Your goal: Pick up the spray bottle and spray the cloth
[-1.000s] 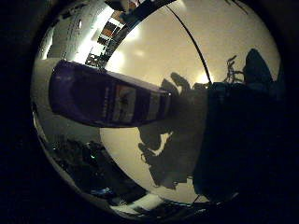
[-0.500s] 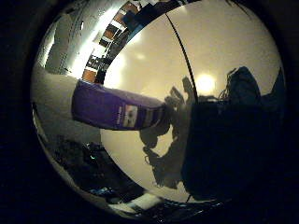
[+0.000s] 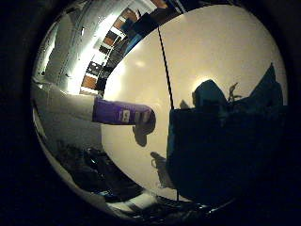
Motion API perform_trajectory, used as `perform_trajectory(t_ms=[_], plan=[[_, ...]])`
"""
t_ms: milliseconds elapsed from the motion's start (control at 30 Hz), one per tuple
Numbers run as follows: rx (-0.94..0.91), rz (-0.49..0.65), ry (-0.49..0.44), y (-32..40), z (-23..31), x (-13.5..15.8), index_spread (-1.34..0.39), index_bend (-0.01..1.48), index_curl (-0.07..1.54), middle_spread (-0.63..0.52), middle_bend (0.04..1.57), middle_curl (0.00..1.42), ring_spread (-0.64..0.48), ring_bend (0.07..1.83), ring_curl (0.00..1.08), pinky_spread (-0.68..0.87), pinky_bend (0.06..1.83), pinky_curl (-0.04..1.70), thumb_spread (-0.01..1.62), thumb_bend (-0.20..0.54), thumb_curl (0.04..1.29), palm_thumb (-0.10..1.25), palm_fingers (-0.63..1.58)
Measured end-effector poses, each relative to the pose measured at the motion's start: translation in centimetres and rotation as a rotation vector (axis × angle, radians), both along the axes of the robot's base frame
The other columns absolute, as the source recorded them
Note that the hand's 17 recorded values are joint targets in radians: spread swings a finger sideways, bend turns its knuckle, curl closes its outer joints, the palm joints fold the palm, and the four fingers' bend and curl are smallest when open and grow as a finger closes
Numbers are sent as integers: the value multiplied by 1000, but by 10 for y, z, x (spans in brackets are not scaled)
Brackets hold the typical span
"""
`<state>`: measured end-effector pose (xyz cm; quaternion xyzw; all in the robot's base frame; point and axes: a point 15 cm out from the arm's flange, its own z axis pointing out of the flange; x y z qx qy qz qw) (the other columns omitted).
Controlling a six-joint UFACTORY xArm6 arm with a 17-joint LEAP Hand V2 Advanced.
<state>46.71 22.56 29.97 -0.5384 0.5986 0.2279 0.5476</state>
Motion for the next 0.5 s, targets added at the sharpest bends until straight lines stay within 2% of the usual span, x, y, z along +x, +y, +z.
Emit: perform_trajectory(t_ms=[300,500], plan=[[-17,-26,-18,-35,8,-14,-226,178,366,-21,333,425,18,714,336,375,567,350,997,-26,401,690,283],[-14,-53,4,-54,-3,-23,-223,178,370,-21,335,426,18,705,333,373,574,323,999,-26,399,692,291]])
